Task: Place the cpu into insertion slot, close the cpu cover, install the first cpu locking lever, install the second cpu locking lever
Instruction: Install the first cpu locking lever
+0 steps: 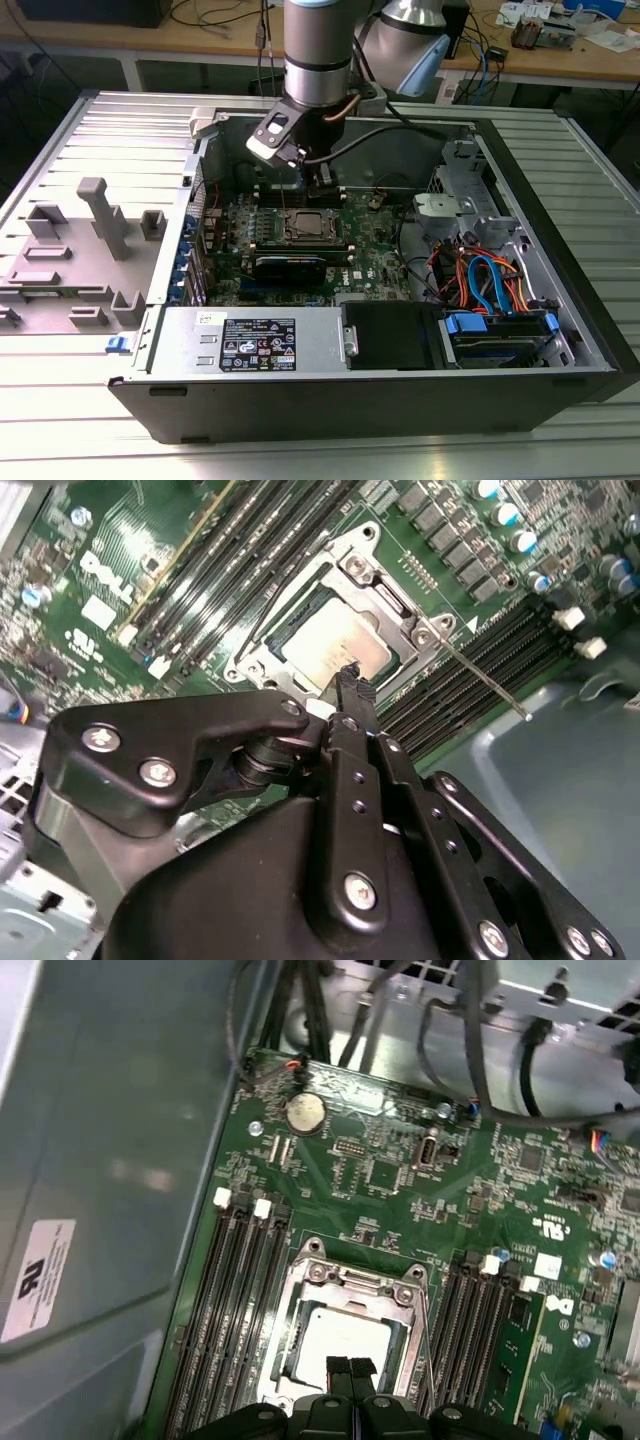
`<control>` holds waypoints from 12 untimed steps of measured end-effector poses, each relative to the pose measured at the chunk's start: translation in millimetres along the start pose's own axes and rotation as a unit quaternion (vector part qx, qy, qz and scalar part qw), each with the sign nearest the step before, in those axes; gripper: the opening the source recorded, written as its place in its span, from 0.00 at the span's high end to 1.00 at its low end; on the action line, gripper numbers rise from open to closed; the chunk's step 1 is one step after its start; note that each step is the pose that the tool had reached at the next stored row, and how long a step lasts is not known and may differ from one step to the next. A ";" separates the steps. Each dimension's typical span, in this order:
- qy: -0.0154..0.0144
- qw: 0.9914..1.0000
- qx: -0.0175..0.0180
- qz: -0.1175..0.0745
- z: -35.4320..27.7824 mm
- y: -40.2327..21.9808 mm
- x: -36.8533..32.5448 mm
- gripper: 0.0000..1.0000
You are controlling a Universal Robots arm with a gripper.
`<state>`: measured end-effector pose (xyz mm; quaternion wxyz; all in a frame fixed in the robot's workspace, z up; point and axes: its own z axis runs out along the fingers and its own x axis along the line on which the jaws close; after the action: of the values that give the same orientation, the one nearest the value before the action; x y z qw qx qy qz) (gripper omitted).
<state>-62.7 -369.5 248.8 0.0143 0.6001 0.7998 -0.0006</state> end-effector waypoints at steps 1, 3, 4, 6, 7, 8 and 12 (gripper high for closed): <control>0.000 1.000 0.000 -0.008 -0.5 0.0 0.0 0.89; 0.001 1.000 -0.001 -0.030 -1.2 0.1 0.0 0.89; 0.001 0.999 -0.001 -0.039 -1.2 0.1 0.0 0.89; 0.001 0.998 -0.001 -0.059 -1.3 0.1 0.0 0.89; 0.001 0.998 -0.002 -0.068 -1.3 0.1 0.0 0.89; 0.001 0.997 -0.002 -0.079 -1.3 0.1 0.0 0.89; 0.001 0.993 -0.002 -0.118 -1.3 0.1 0.0 0.89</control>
<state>-62.7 -369.4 250.1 0.0150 0.5012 0.8652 0.0001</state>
